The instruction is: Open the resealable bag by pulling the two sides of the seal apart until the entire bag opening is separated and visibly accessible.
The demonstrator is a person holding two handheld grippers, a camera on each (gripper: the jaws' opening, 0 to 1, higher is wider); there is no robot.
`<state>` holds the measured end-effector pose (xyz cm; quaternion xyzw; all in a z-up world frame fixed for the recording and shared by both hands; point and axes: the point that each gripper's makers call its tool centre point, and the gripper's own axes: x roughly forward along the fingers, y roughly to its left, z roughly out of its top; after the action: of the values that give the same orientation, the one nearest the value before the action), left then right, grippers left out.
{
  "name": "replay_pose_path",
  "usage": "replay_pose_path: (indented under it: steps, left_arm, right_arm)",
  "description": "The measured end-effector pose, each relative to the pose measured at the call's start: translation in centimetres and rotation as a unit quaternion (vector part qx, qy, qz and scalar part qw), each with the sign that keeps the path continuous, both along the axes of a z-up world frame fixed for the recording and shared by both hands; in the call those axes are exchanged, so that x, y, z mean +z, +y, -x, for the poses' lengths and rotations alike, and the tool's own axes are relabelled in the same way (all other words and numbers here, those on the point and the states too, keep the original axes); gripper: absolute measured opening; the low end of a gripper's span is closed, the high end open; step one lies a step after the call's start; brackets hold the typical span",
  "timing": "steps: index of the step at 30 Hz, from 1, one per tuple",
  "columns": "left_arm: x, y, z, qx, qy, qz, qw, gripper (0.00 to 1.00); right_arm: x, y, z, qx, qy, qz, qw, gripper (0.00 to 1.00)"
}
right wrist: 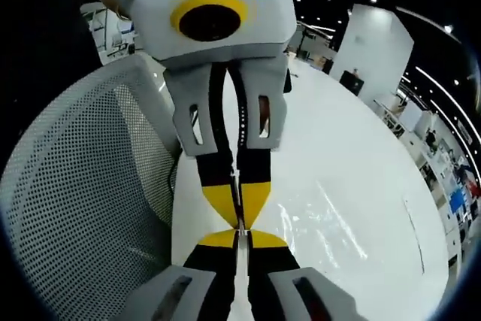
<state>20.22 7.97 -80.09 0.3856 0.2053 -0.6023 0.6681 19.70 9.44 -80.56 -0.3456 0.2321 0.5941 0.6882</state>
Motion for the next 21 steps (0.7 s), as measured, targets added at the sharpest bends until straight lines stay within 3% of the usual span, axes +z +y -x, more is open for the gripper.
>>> replay_pose_path:
  steps: [21]
  left_arm:
    - [0.17,0.18,0.46,0.009,0.01,0.003,0.9999,0.0]
  right_arm:
    - [-0.95,-0.94,0.16,0.003,0.006,0.017,0.9998,0.0]
